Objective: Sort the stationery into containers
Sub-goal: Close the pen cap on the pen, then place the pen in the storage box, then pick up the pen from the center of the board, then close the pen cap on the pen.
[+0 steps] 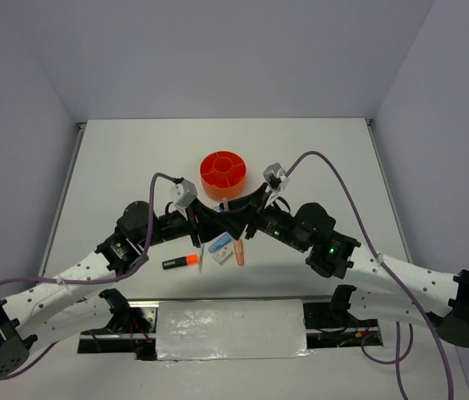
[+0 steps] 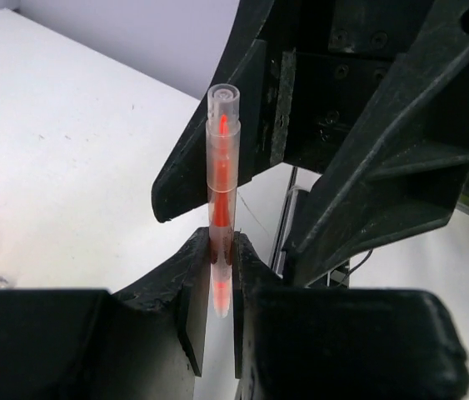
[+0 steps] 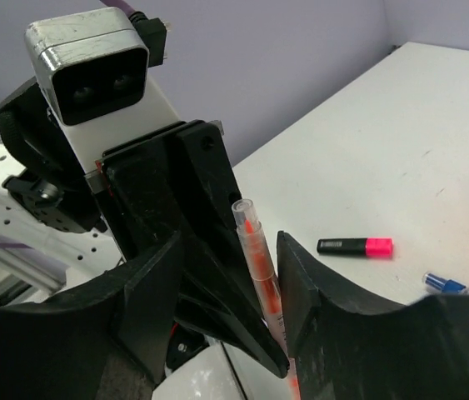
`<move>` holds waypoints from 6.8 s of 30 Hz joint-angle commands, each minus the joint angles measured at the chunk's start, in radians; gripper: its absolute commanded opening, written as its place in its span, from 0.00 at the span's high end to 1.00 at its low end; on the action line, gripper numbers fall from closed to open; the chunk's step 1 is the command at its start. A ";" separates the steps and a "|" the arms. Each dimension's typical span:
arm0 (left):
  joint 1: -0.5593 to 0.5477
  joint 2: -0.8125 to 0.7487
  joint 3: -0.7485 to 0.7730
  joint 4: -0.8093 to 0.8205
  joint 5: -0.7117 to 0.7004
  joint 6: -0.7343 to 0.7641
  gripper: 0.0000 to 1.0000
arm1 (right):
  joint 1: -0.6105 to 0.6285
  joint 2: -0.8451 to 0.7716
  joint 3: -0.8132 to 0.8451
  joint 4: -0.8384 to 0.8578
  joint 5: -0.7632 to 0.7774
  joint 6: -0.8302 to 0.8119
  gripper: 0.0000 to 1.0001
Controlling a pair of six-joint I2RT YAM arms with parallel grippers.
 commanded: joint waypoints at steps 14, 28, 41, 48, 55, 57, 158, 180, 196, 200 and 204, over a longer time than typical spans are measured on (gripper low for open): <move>0.012 -0.044 0.013 0.057 -0.057 0.008 1.00 | -0.010 -0.056 0.012 -0.144 -0.095 -0.095 0.64; 0.012 -0.073 0.096 -0.197 -0.216 0.013 0.15 | -0.082 0.062 0.079 -0.066 -0.013 -0.210 1.00; 0.013 -0.037 0.326 -1.129 -0.825 -0.281 0.01 | -0.412 0.431 0.260 0.306 -0.113 -0.290 1.00; 0.012 -0.214 0.249 -1.086 -0.741 -0.207 0.01 | -0.463 0.744 0.498 0.312 -0.173 -0.302 1.00; 0.010 -0.262 0.240 -1.076 -0.748 -0.202 0.01 | -0.472 0.873 0.565 0.326 -0.182 -0.308 1.00; 0.010 -0.257 0.234 -1.068 -0.723 -0.199 0.01 | -0.475 0.899 0.567 0.332 -0.180 -0.314 1.00; -0.082 0.771 0.303 -0.908 -0.702 -0.307 0.79 | -0.415 -0.294 -0.185 -0.358 -0.119 0.029 0.45; -0.085 0.380 0.498 -1.078 -0.788 -0.331 1.00 | -0.336 -0.116 -0.154 -0.368 -0.069 0.075 0.45; 0.015 0.030 0.501 -1.284 -0.897 -0.190 1.00 | -0.081 0.425 0.173 -0.503 0.298 0.254 0.45; 0.015 -0.086 0.444 -1.280 -0.816 -0.081 1.00 | -0.058 0.579 0.289 -0.575 0.353 0.318 0.46; 0.013 -0.156 0.384 -1.249 -0.784 -0.051 1.00 | -0.056 0.717 0.367 -0.612 0.399 0.394 0.47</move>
